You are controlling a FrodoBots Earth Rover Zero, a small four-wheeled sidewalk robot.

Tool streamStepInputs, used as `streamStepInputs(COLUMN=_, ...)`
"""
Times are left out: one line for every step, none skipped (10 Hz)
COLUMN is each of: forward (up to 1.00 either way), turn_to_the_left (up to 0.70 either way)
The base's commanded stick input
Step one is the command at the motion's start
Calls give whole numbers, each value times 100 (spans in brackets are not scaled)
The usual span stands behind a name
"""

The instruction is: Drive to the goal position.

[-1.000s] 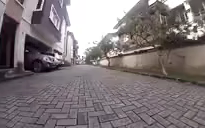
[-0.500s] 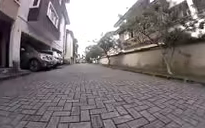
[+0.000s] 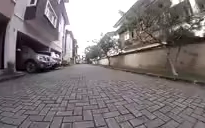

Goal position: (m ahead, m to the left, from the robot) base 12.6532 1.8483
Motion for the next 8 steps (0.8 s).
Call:
streamStepInputs(forward=70, turn_to_the_left=0)
streamStepInputs(forward=70, turn_to_the_left=0)
streamStepInputs(forward=70, turn_to_the_left=0)
streamStepInputs(forward=70, turn_to_the_left=0)
streamStepInputs(forward=70, turn_to_the_left=0)
streamStepInputs(forward=70, turn_to_the_left=35)
streamStepInputs(forward=70, turn_to_the_left=35)
streamStepInputs(forward=70, turn_to_the_left=35)
